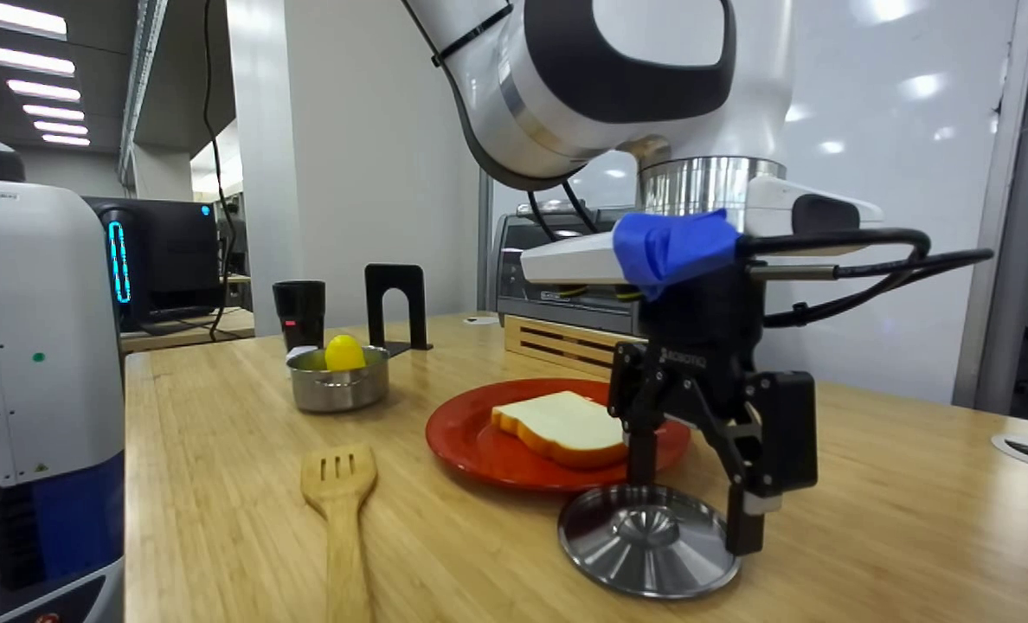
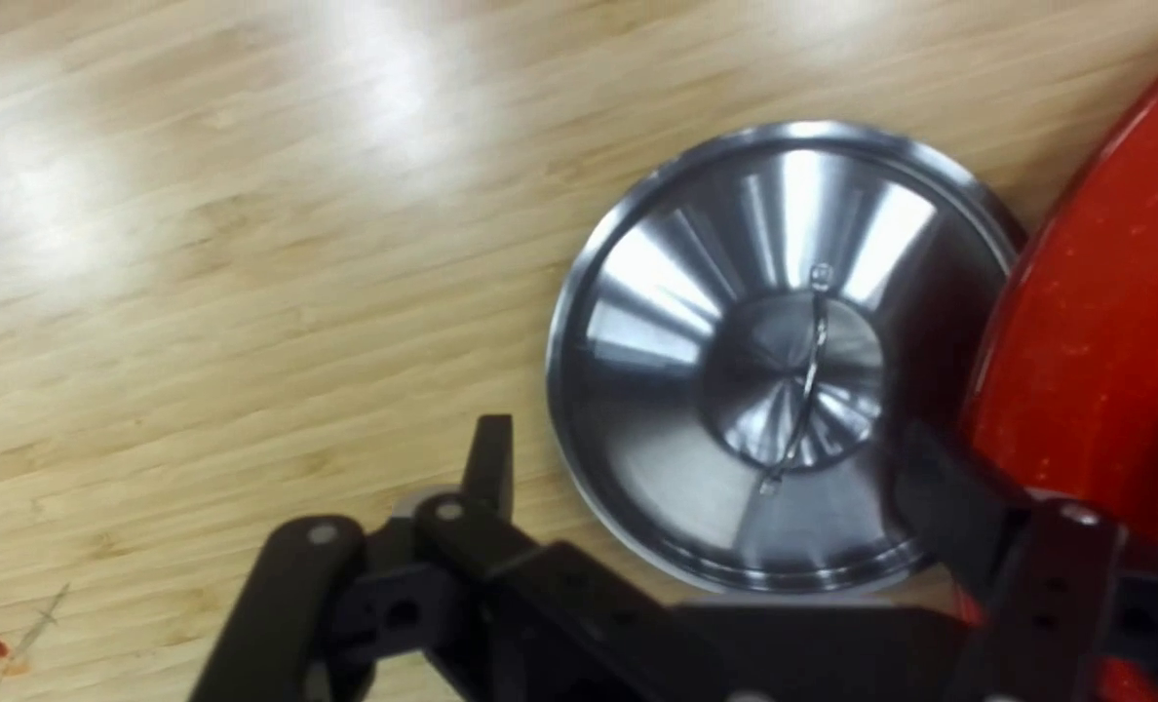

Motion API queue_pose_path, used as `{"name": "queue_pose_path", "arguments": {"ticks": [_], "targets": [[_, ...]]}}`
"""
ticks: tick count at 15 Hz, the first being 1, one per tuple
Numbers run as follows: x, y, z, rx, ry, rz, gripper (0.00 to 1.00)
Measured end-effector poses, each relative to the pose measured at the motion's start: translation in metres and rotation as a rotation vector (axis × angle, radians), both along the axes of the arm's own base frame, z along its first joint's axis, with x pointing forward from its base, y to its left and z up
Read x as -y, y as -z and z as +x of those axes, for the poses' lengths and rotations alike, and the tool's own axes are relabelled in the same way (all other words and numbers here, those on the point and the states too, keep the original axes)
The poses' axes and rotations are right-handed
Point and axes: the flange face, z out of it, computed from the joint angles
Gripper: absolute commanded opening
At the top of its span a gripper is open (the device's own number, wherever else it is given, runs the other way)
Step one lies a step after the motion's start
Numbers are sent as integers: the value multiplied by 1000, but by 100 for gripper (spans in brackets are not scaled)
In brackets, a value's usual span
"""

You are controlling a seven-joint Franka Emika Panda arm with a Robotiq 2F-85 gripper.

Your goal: Take the banana toy from the red plate, place it in the pot, and then cover the pot with the lid

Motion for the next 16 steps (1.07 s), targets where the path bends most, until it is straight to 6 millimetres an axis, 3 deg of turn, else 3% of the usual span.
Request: {"name": "queue_pose_path", "arguments": {"ticks": [8,10,16], "targets": [[-4,6,-6,-11,3,11,100],[-5,7,-7,-14,4,14,74],[-7,9,-9,-21,0,17,31]]}}
